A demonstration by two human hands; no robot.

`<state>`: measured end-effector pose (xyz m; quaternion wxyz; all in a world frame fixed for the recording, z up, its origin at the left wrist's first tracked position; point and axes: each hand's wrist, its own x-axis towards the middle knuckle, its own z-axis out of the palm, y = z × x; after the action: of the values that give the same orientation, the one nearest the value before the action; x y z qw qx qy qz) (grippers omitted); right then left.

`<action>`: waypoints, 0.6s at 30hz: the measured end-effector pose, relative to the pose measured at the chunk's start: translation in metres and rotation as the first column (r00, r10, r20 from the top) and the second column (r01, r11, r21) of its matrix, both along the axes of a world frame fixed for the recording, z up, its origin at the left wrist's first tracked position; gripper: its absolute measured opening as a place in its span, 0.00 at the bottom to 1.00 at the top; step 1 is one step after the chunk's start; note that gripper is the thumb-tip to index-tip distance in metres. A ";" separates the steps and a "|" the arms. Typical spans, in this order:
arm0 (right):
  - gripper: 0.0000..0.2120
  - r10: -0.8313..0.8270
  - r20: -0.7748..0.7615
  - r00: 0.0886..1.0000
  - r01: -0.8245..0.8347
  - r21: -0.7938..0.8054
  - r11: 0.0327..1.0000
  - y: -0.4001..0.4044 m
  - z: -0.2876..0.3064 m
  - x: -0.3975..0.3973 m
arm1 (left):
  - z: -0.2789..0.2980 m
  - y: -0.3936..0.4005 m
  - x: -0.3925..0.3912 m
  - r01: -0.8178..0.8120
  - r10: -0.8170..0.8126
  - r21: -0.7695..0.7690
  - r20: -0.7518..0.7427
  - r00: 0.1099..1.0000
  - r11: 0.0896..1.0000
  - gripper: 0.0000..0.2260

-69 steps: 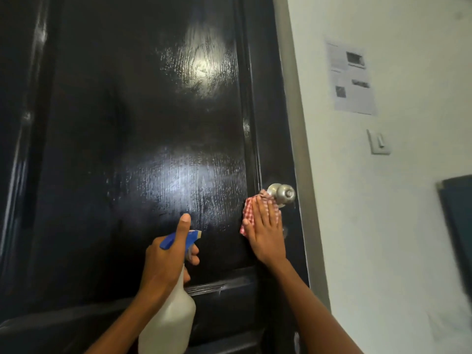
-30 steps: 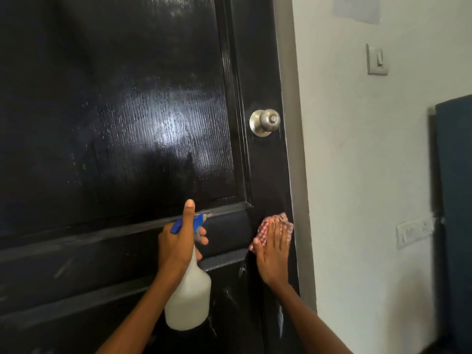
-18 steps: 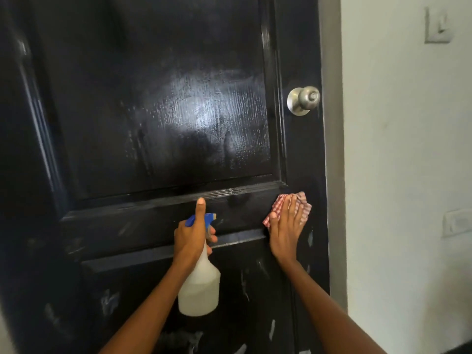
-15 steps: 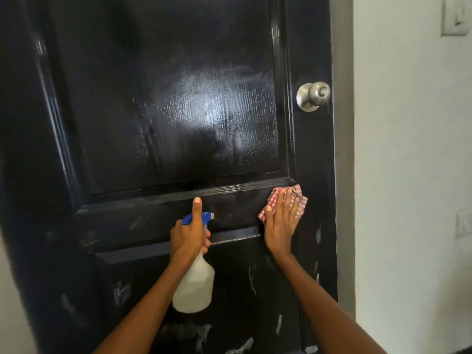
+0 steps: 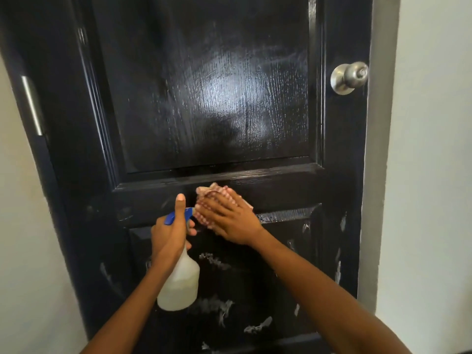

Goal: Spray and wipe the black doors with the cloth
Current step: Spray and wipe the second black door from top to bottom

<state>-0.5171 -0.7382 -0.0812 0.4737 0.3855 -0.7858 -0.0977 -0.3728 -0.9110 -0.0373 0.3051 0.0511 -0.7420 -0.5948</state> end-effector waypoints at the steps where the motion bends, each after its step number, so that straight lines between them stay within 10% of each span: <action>1: 0.29 -0.037 0.014 0.999 0.038 -0.088 0.995 0.016 0.001 0.000 | -0.001 0.002 0.002 0.014 -0.014 0.005 -0.009 1.000 1.000 0.35; 7: 0.33 -0.305 0.359 0.882 0.471 -0.663 0.582 0.158 0.013 0.004 | 0.000 0.004 0.003 0.136 -0.134 0.088 -0.024 0.991 0.987 0.33; 13: 0.35 -0.147 0.440 0.886 0.464 -0.835 0.295 0.133 0.025 0.003 | -0.005 -0.016 0.017 0.075 -0.075 0.104 -0.001 0.997 0.992 0.34; 18: 0.32 -0.106 0.346 0.932 0.358 -0.839 0.410 0.022 0.019 0.009 | -0.006 -0.045 0.038 -0.034 0.035 0.110 -0.004 0.999 0.993 0.33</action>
<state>-0.5086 -0.7157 -0.0618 0.4881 -0.0259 -0.8149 0.3113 -0.3347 -0.9562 -0.0429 0.3144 0.0787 -0.7062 -0.6295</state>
